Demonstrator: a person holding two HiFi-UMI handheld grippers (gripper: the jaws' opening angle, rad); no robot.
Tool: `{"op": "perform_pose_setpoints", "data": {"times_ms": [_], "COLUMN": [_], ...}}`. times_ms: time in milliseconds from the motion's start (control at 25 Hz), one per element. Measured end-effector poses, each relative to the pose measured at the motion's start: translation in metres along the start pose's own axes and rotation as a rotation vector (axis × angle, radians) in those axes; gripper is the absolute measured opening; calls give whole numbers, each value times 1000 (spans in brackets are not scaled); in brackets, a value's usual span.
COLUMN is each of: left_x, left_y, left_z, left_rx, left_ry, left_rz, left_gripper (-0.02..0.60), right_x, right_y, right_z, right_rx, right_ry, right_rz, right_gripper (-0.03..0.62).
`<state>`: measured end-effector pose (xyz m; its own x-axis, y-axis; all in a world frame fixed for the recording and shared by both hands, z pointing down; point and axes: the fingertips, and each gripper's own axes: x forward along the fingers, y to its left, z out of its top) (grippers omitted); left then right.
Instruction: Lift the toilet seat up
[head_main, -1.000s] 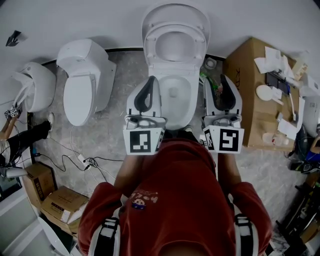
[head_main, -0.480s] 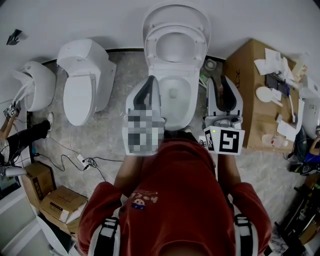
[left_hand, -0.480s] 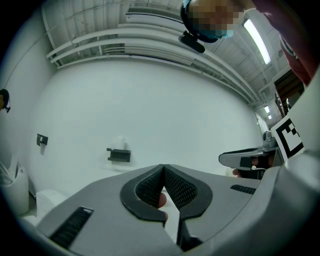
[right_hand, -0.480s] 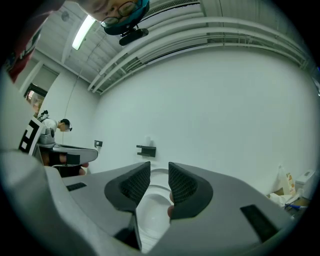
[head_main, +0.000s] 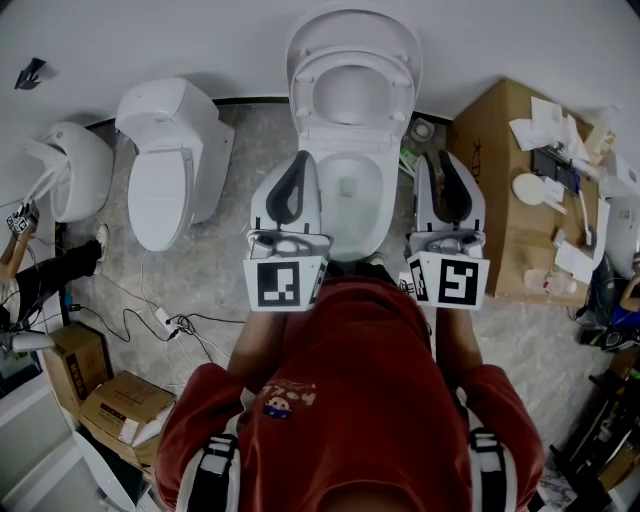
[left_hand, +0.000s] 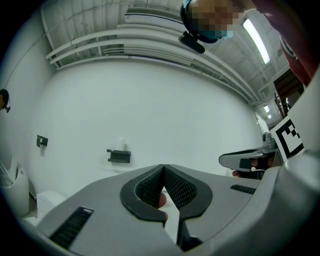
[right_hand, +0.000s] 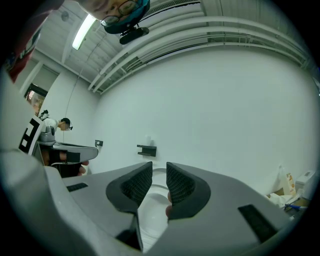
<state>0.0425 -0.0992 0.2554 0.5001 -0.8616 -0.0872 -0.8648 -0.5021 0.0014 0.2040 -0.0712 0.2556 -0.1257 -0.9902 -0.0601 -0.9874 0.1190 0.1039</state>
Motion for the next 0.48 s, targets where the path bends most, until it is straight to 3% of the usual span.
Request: {"op": "perform_pose_setpoints", "data": {"times_ms": [480], "left_x": [-3], "left_y": [0], "left_z": [5], "left_rx": [-1], "left_ry": [-6], "left_rz": [0], "left_gripper": [9], "right_x": [-1], "right_y": [9], "right_z": [2], "right_rx": [-18], "right_ry": [1], "right_rz": [35], "right_gripper": [46]}}
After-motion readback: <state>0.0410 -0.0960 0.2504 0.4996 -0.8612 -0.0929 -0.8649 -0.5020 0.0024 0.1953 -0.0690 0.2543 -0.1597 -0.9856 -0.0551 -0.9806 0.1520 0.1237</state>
